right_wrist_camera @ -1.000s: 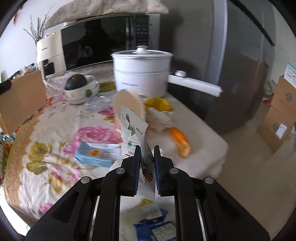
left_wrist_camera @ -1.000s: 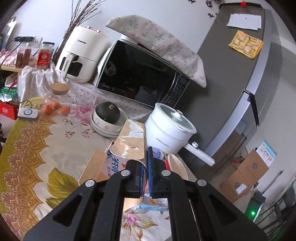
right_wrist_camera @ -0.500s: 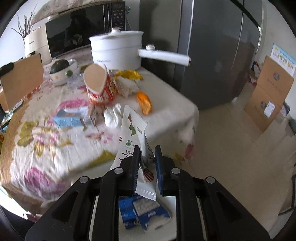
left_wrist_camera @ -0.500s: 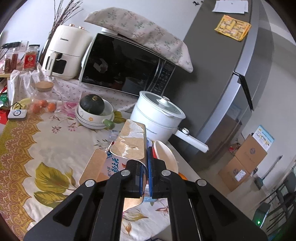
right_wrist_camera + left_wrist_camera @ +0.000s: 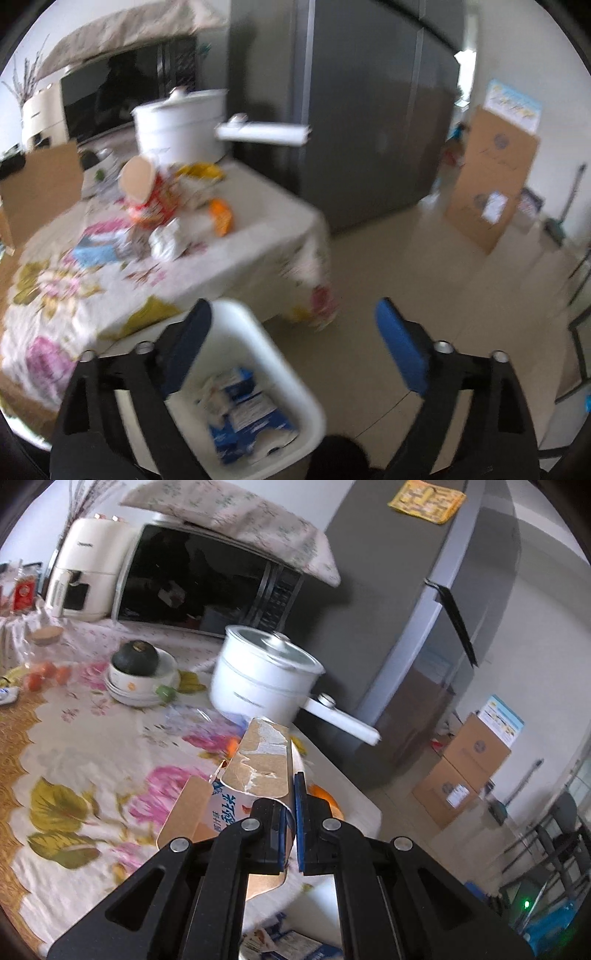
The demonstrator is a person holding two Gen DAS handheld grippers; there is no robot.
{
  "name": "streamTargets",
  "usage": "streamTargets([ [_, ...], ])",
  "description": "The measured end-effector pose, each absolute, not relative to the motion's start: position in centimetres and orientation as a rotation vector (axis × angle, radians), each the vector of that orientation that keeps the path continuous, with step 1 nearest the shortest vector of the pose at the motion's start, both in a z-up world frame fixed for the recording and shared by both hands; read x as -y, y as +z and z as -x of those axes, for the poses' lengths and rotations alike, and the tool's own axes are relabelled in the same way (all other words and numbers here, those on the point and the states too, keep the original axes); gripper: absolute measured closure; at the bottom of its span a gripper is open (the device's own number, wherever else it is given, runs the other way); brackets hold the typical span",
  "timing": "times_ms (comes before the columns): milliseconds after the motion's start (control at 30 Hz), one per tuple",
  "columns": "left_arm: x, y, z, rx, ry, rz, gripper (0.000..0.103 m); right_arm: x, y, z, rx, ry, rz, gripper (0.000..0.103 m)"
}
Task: Collect trash
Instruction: 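Carry the white wrapper over the white bin and open the right gripper, then lower the brown paper bag into the white bin and open the left gripper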
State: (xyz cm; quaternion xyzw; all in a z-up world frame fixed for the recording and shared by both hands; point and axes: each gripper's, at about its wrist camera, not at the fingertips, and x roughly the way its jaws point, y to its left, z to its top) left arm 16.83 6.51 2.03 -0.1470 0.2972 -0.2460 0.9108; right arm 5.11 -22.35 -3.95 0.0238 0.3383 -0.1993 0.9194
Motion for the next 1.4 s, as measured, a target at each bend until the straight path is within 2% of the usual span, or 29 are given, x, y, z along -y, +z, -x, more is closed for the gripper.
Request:
streamTargets([
  [67,-5.4,1.5,-16.4,-0.636,-0.542,0.298,0.099,23.0,-3.7,-4.8,-0.660,-0.471,-0.024,0.007],
  [467,3.1,-2.2,-11.8,-0.802,-0.781,0.149,0.099,26.2,-3.8,-4.1,-0.628,-0.611,-0.028,0.007],
  [800,6.9,-5.2,-9.3,-0.929,-0.846,0.035,0.097,27.4,-3.8,-3.8,-0.622,-0.661,-0.047,0.007],
  [833,7.1,-5.6,-9.3,-0.945,-0.849,0.028,0.095,27.4,-3.9,-3.8,-0.627,-0.660,-0.047,0.007],
  [900,7.3,-6.0,-9.1,-0.959,-0.847,0.017,0.075,27.4,-4.1,-3.9,-0.636,-0.656,-0.047,0.007],
  [967,7.4,-6.0,-9.1,-0.958,-0.849,0.018,0.061,27.4,-4.1,-4.0,-0.638,-0.656,-0.045,0.007],
  [1333,6.8,-6.8,-9.8,-0.977,-0.797,-0.003,0.052,27.3,-4.5,-4.5,-0.661,-0.645,-0.048,0.007],
  [1400,6.6,-6.9,-10.2,-0.980,-0.779,0.006,0.042,27.1,-4.6,-4.7,-0.674,-0.635,-0.057,0.007],
])
